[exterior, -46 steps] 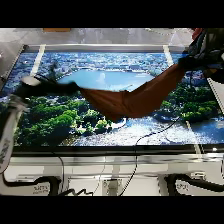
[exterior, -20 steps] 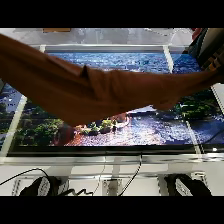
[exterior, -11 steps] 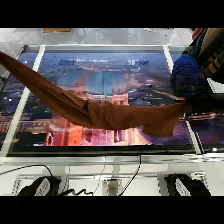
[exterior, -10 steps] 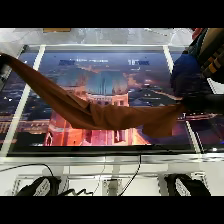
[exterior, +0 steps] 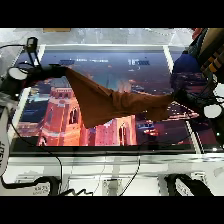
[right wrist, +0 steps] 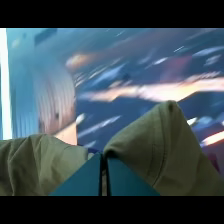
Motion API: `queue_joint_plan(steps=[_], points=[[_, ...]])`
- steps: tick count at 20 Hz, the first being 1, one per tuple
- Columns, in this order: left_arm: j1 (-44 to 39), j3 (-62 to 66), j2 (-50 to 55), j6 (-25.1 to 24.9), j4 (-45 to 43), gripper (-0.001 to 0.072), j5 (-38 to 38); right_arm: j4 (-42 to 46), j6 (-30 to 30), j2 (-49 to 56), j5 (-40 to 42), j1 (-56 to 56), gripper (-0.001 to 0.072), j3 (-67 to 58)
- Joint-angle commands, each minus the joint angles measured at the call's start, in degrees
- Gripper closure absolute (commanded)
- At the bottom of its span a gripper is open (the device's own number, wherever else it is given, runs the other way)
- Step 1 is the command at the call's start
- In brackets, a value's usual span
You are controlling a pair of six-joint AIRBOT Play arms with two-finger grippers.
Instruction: Fold the clothes and pants, and hang the long-sleeved shirts on hangers.
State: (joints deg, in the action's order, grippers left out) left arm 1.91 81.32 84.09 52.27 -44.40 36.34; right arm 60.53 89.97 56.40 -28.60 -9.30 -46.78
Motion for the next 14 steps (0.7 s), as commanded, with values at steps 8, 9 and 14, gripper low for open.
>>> queue_joint_plan(steps=[8,9,14], points=[[-0.5,-0.02,1.95,4.76,-0.83,0.0002,5.66,-0.68,1.01,5.9,16.31,0.07,0.0248,1.03],[0.57,-0.02,1.88,7.43,-1.95,0.0038,11.91,-0.24,0.83,5.9,16.28,0.07,0.0247,0.9],[5.9,-2.01,1.42,15.3,-9.01,0.0211,41.22,1.4,0.57,5.9,16.57,0.07,0.0259,0.63]])
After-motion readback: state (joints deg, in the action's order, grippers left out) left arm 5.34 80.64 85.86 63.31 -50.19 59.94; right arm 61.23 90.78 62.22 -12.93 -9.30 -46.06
